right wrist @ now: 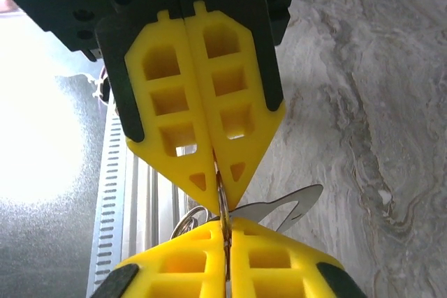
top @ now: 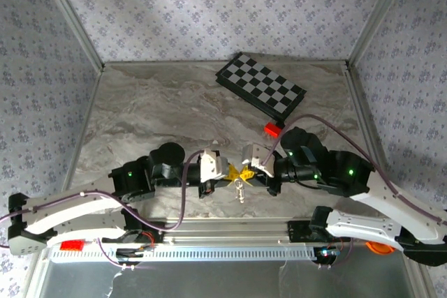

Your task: Put the keys on the keyring

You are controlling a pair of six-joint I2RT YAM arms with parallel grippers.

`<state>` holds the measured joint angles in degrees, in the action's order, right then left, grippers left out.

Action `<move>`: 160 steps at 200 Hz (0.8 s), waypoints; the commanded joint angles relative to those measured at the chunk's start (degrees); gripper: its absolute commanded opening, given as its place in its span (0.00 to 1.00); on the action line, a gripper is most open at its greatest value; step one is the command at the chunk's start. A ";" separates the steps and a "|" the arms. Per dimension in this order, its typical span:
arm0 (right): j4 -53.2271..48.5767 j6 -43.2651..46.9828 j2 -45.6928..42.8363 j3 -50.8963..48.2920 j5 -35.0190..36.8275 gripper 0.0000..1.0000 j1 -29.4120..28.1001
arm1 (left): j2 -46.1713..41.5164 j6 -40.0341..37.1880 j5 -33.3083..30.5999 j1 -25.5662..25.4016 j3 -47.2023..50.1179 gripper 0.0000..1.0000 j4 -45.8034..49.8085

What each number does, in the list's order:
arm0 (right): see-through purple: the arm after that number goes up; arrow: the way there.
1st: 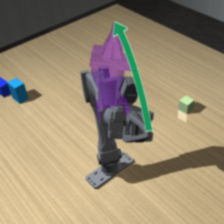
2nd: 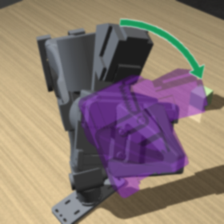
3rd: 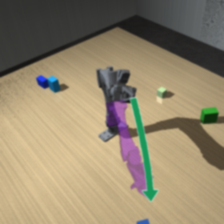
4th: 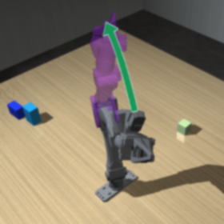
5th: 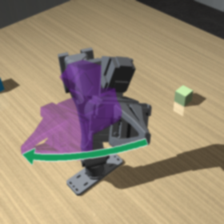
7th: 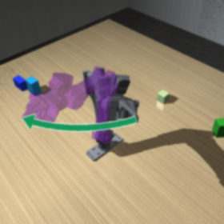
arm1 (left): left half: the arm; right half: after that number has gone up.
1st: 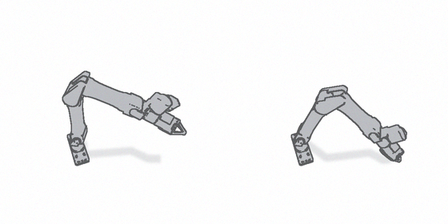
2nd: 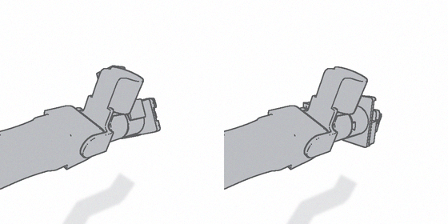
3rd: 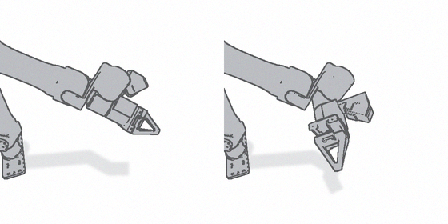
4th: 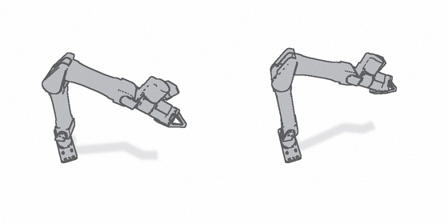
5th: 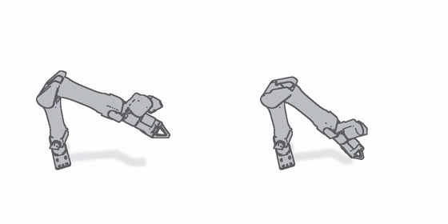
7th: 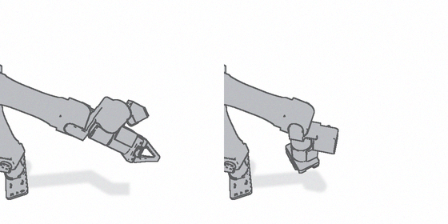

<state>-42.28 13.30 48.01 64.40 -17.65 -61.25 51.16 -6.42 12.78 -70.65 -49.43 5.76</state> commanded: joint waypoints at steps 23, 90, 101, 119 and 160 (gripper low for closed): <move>2.28 -3.60 -2.90 -1.25 -2.40 0.17 -0.71 | -2.23 2.82 2.02 -0.09 2.36 0.00 -10.17; 3.18 -5.21 -4.68 -2.22 -1.51 0.12 -1.10 | -3.51 4.61 3.62 -0.10 4.35 0.00 -15.31; 3.31 -5.30 -4.77 -2.41 -1.51 0.11 -1.23 | -3.67 4.88 3.36 -0.09 4.59 0.00 -15.84; 3.57 -5.63 -5.01 -2.92 -1.60 0.11 -1.24 | -3.49 5.15 3.31 -0.10 5.05 0.00 -16.66; 3.95 -5.75 -4.94 -3.86 -1.60 0.03 -1.28 | -2.96 5.29 3.27 -0.09 5.43 0.00 -17.57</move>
<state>-38.65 8.27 43.48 61.30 -18.35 -61.93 48.75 -1.83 15.88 -70.63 -43.55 -6.52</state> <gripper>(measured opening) 0.057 0.047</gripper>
